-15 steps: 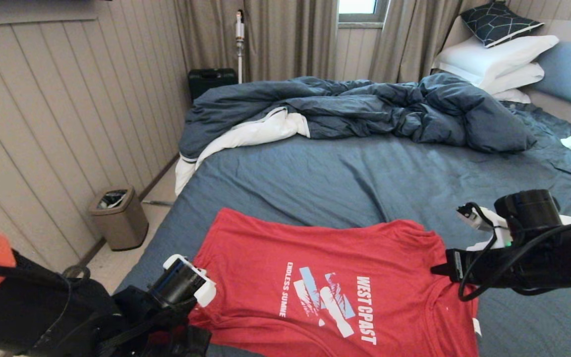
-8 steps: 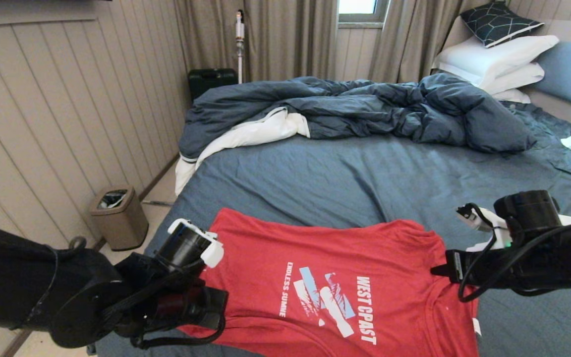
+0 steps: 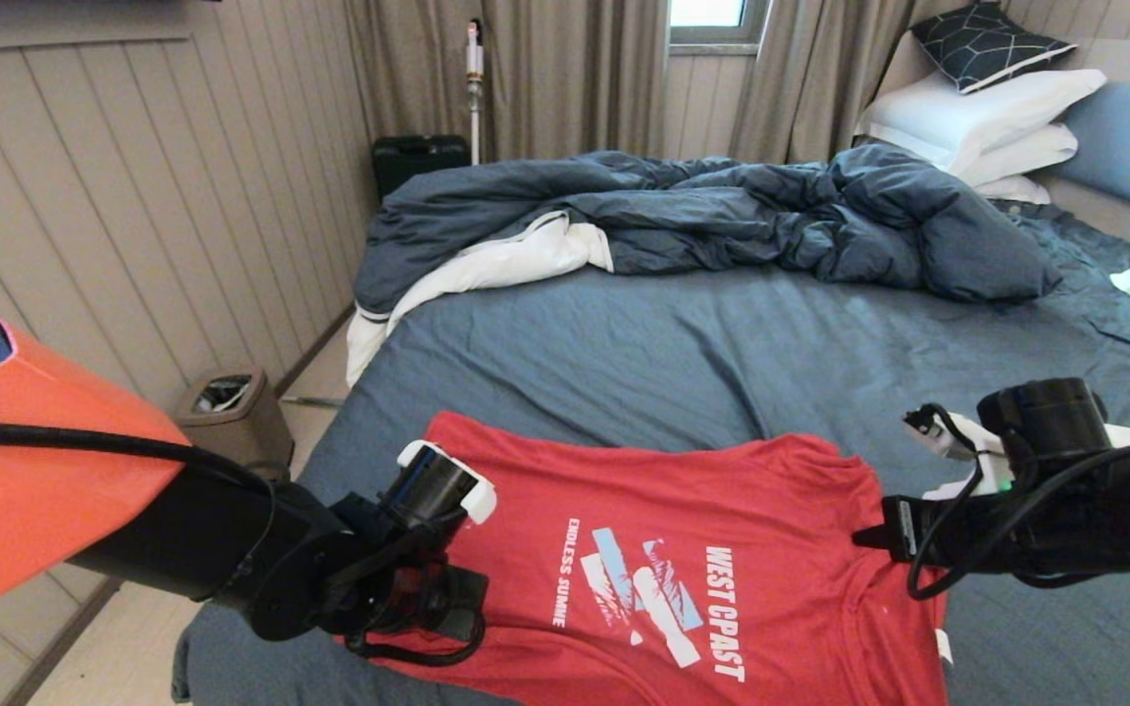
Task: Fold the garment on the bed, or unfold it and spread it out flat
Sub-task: Unford the red T-shirt
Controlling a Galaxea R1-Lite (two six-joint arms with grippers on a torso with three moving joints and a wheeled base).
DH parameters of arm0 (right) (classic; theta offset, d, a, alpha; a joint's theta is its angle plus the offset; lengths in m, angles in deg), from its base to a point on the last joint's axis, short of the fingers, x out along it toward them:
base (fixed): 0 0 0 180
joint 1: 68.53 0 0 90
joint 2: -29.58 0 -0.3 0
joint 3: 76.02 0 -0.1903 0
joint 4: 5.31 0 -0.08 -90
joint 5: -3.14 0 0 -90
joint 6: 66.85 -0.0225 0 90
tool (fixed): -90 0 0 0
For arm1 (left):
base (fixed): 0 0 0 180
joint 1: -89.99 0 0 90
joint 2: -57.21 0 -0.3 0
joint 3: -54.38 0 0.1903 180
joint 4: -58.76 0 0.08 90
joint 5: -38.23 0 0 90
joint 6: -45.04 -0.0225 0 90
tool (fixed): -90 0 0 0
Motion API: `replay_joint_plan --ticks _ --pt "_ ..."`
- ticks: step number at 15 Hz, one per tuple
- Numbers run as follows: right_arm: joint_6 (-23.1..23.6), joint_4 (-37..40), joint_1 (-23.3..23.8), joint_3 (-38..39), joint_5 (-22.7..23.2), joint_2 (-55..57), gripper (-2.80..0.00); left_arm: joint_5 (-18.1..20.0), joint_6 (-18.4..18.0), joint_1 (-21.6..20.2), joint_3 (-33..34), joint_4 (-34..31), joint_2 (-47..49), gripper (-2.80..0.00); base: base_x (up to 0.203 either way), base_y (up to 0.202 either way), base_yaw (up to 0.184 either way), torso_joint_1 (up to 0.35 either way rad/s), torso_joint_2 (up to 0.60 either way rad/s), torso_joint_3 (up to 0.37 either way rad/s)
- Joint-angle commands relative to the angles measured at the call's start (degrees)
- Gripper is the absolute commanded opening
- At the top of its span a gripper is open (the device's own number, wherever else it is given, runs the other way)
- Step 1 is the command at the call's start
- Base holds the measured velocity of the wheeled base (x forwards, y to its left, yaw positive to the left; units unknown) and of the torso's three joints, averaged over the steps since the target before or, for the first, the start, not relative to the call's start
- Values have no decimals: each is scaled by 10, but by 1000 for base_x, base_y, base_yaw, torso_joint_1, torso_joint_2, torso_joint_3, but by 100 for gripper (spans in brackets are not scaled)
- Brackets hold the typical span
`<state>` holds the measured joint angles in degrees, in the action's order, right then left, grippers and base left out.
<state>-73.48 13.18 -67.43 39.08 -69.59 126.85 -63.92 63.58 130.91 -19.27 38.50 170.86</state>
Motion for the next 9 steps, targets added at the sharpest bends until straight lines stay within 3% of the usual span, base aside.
replay_joint_plan --ticks 1,9 --pt "0 -1 0 0 1 -1 -280 -2 2 0 16 0 15 -280 0 0 0 0 0 0" --pt "0 -38 3 8 0 9 -280 -1 6 2 85 14 12 -280 0 0 0 0 0 0"
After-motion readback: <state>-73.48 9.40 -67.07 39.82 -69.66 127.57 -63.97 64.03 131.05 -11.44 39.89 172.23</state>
